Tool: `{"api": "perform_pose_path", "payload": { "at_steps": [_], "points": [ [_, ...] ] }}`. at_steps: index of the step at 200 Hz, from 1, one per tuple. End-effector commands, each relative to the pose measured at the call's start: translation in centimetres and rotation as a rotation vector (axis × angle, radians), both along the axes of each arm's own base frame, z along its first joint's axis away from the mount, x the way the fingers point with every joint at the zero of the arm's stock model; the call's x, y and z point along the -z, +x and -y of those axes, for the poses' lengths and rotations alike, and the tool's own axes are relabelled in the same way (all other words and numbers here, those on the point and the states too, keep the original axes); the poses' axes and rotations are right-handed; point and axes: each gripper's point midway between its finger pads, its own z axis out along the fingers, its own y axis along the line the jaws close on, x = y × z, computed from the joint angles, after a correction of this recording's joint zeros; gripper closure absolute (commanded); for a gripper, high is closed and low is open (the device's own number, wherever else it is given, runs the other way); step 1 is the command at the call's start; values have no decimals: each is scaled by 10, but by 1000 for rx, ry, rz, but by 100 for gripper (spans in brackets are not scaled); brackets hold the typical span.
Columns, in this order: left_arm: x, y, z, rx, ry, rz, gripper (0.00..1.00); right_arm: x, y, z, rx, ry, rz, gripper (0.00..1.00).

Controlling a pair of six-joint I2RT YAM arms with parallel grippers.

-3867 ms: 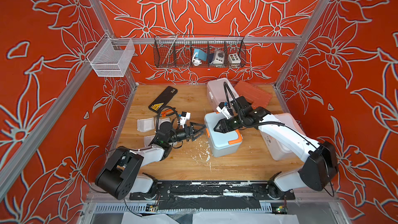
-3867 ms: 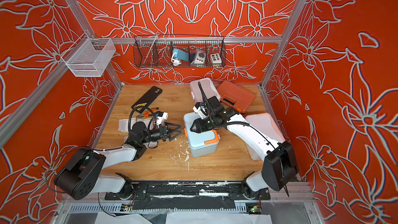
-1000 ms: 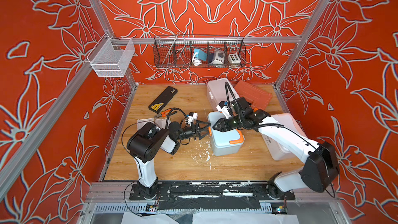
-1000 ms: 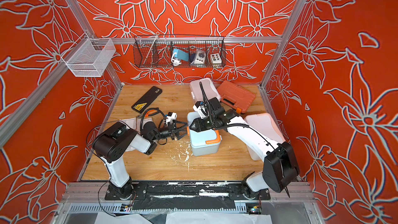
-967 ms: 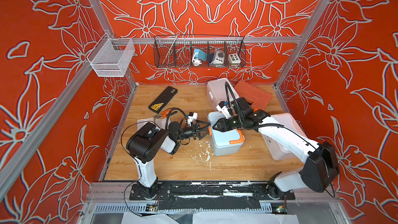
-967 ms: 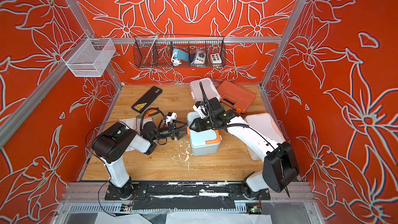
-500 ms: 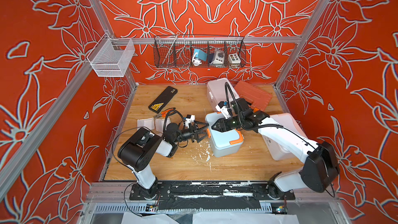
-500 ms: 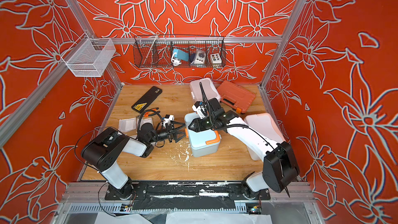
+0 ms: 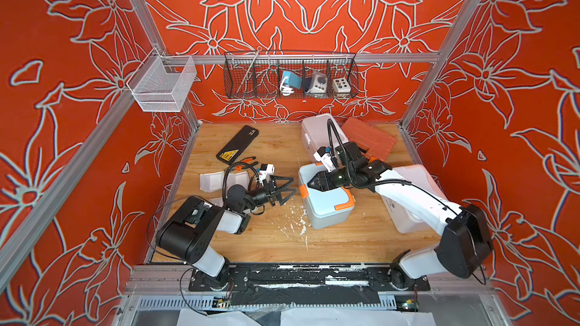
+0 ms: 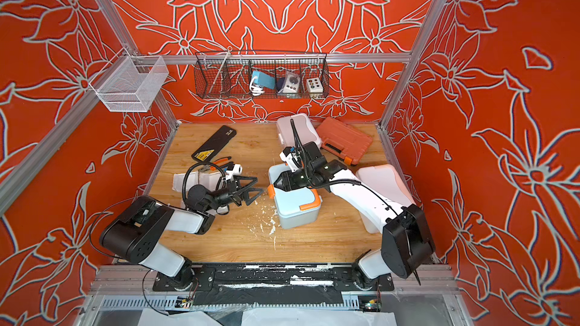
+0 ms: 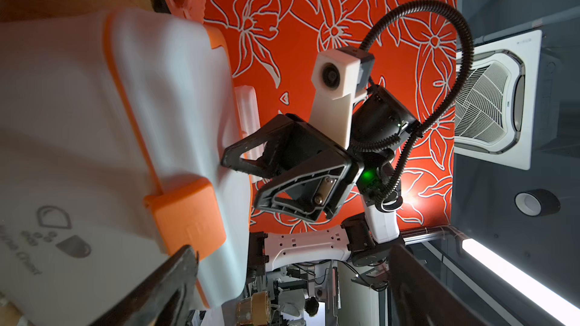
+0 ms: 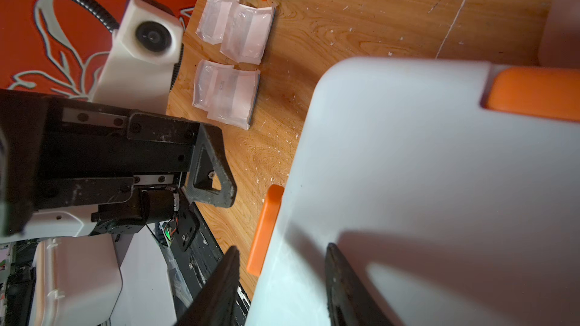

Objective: Open first aid kits and take out gauze
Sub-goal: Open the fastener of the first aid kit.

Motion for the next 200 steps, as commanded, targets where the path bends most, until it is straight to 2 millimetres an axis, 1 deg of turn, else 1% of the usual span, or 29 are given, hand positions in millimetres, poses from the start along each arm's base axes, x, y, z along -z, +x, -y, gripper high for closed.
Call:
{"api": "perform_pose_path", "payload": {
  "at_steps": [1, 14, 18, 29, 32, 33, 42, 46, 47, 50, 54, 69, 79, 91, 106, 118, 138, 157, 173, 200],
  "points": [
    [-27, -16, -5, 21, -33, 183, 9, 70, -41, 53, 63, -332, -250, 51],
    [-17, -13, -4, 7, 24, 170, 9, 54, -37, 56, 75, -332, -206, 49],
    [-11, -12, -3, 2, 57, 158, 9, 50, -36, 57, 78, -334, -192, 48],
    [6, -5, -3, -26, 171, 135, 8, 36, -33, 60, 93, -332, -154, 46],
    [9, -3, -4, -38, 203, 134, 7, 33, -32, 62, 99, -334, -143, 45],
    [7, -2, -4, -45, 210, 150, 7, 32, -32, 62, 100, -335, -140, 45],
    [18, 4, -8, -84, 327, 131, 6, 24, -31, 66, 111, -341, -113, 43],
    [20, 7, -10, -103, 376, 128, 6, 20, -31, 68, 116, -345, -100, 41],
    [18, 8, -11, -110, 380, 135, 6, 19, -30, 69, 117, -347, -98, 41],
    [24, 8, -13, -118, 423, 121, 6, 17, -30, 70, 120, -351, -88, 40],
    [24, 10, -15, -130, 458, 120, 5, 14, -30, 74, 127, -361, -77, 39],
    [22, 12, -20, -146, 526, 99, 5, 9, -27, 87, 155, -410, -26, 34],
    [24, 13, -20, -148, 580, 83, 6, 9, -25, 96, 173, -452, 4, 30],
    [29, 15, -19, -164, 689, 65, 6, 11, -22, 107, 189, -502, 30, 25],
    [25, 14, -9, -164, 800, 93, 6, 17, -22, 114, 196, -541, 36, 23],
    [20, 14, 0, -156, 864, 117, 6, 23, -24, 115, 190, -550, 24, 23],
    [22, 15, 12, -138, 977, 136, 6, 31, -26, 112, 180, -542, 6, 23],
    [32, 15, 20, -106, 1049, 137, 6, 35, -27, 111, 175, -537, -5, 23],
    [41, 13, 26, -77, 1074, 132, 6, 38, -28, 110, 169, -536, -16, 23],
    [54, 10, 24, -64, 1100, 116, 7, 36, -29, 108, 168, -525, -19, 23]
  ]
}}
